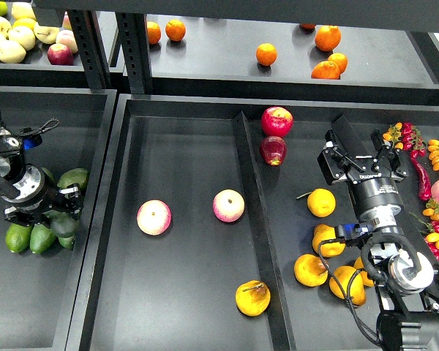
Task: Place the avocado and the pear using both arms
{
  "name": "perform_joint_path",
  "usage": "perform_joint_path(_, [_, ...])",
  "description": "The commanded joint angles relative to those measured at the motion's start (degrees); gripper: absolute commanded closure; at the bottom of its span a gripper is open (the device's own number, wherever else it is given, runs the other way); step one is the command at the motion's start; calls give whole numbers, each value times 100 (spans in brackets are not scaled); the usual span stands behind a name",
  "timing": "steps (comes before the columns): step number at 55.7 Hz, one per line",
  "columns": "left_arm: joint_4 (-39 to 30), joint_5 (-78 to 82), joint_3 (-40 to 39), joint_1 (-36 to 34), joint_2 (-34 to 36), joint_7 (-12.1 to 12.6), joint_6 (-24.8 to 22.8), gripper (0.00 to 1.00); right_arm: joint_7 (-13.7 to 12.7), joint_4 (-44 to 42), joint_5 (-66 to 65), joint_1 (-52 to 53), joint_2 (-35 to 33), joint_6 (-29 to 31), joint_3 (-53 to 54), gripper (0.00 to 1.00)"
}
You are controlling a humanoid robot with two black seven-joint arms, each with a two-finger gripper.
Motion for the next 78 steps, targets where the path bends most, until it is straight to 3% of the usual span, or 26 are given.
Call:
perform_joint_path(1, [90, 210, -29, 218, -63, 0, 0, 70, -1, 12, 0, -9, 0, -2, 0, 0])
perform_joint_path(15, [169, 342, -135, 350, -107, 0, 0, 65, -1, 12, 0, -18, 0, -2, 0, 0])
perform_joint_path(26, [178, 508, -143, 341, -107, 0, 0, 44, -1, 12, 0, -26, 0, 86, 0, 1])
perform_joint_path(38, [178, 640, -152, 341, -107, 0, 0, 34, -1, 12, 0, -44, 0, 86, 0, 0])
perform_joint_path(59, [160, 632, -222, 297, -107, 0, 0, 7, -1, 12, 0, -105, 0, 95, 0, 1])
perform_joint_path(65, [160, 623, -574, 288, -90, 0, 0, 3, -1, 12, 0, -132, 0, 95, 0, 0])
perform_joint_path(78, [195, 369, -2875, 613, -28, 0, 0, 2, -18, 4, 0, -229, 0, 95, -149, 0])
